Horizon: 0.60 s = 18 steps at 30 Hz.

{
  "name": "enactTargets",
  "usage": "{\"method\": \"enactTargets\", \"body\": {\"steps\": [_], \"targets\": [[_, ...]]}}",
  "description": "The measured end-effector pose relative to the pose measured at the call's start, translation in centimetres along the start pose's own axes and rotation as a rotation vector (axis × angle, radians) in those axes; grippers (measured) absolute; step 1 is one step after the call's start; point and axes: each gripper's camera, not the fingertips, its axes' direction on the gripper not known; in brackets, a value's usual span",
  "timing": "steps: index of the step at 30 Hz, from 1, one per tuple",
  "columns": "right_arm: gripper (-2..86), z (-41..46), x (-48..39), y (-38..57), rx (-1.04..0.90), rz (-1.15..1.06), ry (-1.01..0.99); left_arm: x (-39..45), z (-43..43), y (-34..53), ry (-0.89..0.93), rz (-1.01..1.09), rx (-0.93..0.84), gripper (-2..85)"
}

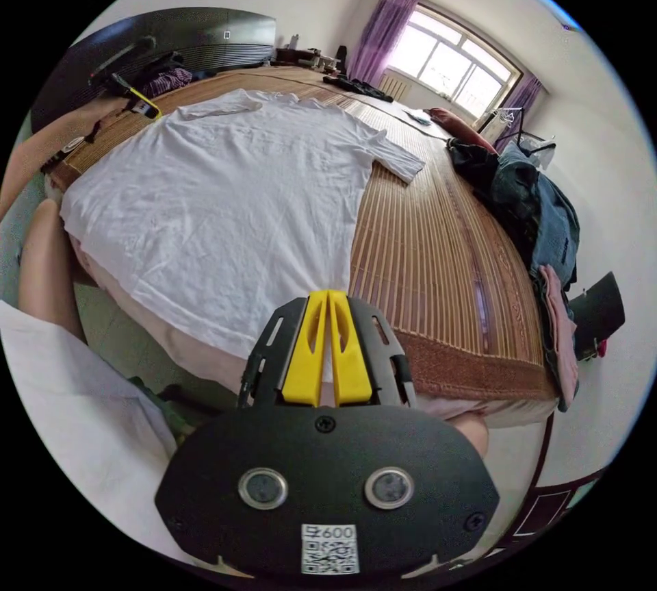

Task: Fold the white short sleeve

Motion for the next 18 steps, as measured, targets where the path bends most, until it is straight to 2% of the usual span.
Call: {"method": "enactTargets", "body": {"steps": [1,3,5,8,11,15,18], "targets": [[-0.9,-1.0,0.9,-0.4,0.000,0.016,-0.018,1.8,2.4,0.1,-0.005,0.059,-0.117,0.6],[-0.8,-2.4,2.4,-1.1,-0.004,0.033,-0.056,4.7,2.7,1.0,-0.139,0.140,-0.110,0.6],[-0.8,-4.8,5.3,-2.2,-0.003,0.061,-0.140,6.2,1.3,1.5,-0.143,0.134,-0.123,0.7],[-0.8,-9.4,10.2,-3.5,0.119,0.168,-0.175,8.0,-3.0,4.0,-0.093,0.158,0.002,0.9],[-0.6,-12.8,14.8,-7.8,0.225,0.182,-0.183,9.4,-5.4,6.9,-0.196,0.190,0.104,0.9],[0.4,-12.5,22.0,-16.3,0.353,0.242,-0.142,5.9,-6.8,9.2,-0.193,0.085,0.199,0.8],[3.7,-7.8,31.1,-24.7,0.357,0.422,-0.264,0.2,-6.8,10.2,-0.099,-0.021,0.205,0.5]]}}
